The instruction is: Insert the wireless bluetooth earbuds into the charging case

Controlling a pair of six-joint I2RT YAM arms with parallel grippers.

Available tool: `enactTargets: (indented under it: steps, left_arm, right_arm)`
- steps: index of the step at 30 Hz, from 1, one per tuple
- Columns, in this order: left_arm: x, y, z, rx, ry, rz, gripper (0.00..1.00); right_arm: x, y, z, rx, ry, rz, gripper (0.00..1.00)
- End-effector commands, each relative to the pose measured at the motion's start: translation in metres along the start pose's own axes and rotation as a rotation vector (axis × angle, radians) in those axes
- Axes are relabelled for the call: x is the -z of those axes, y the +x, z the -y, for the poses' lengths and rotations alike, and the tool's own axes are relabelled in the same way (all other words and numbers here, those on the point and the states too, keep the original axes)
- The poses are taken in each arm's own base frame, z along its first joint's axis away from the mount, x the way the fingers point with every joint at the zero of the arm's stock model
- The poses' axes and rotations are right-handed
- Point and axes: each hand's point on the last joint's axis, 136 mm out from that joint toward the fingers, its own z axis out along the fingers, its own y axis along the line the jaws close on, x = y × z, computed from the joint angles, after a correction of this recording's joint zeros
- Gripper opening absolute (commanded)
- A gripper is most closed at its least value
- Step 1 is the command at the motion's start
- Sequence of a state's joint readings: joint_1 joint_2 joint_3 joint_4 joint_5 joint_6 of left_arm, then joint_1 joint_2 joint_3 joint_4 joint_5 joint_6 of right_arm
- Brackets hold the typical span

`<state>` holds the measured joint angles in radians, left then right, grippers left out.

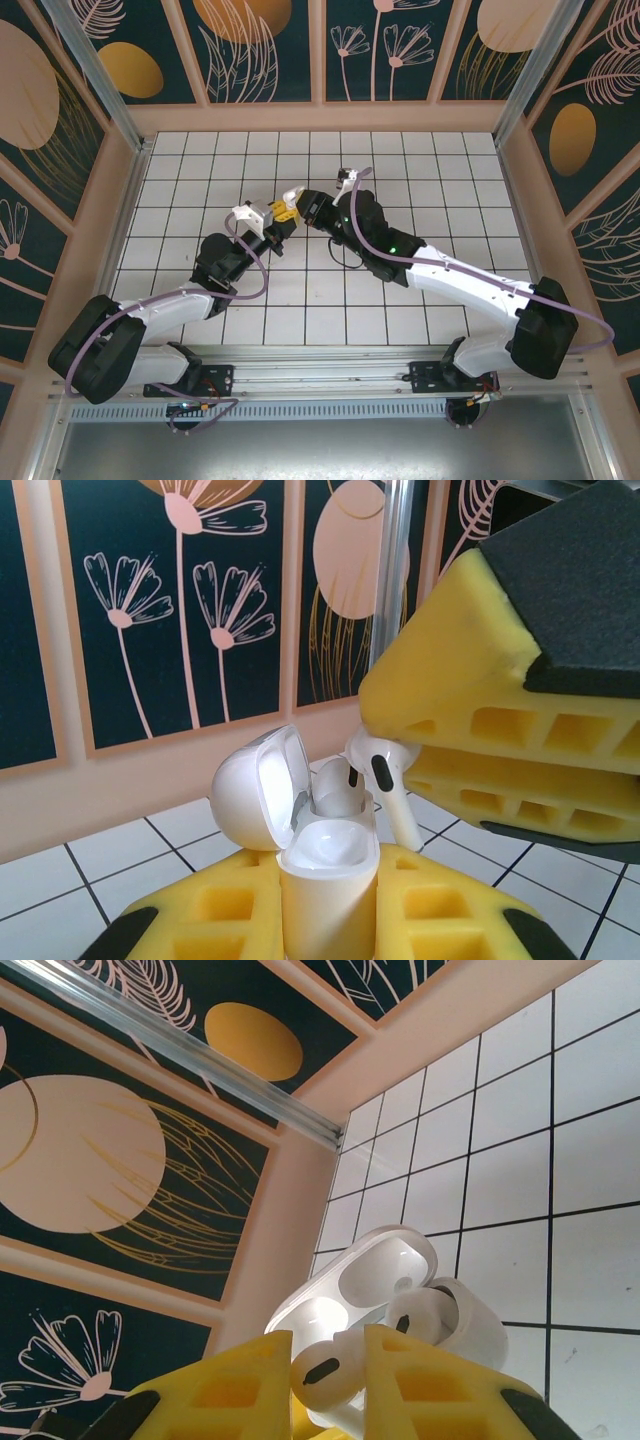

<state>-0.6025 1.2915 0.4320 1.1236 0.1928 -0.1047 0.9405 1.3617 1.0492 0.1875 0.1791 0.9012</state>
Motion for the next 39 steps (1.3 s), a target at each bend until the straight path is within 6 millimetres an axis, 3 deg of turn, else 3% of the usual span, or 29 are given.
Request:
enactTargets:
  steps: [1,22,39]
  left_arm:
    - [0.000,-0.013,0.004,-0.020,0.014,0.057,0.00]
    - [-0.002,-0.004,0.000,-0.008,-0.006,0.029,0.00]
    - [-0.002,-0.004,-0.006,-0.032,-0.041,0.029,0.00]
  right_arm:
    - [-0.002,-0.004,-0.022,-0.031,-0.071,0.001,0.20]
    - [0.011,-0.020,-0.035,-0.090,-0.129,0.068,0.20]
    - [0.005,-0.015,-0.015,-0.179,-0.065,0.174,0.20]
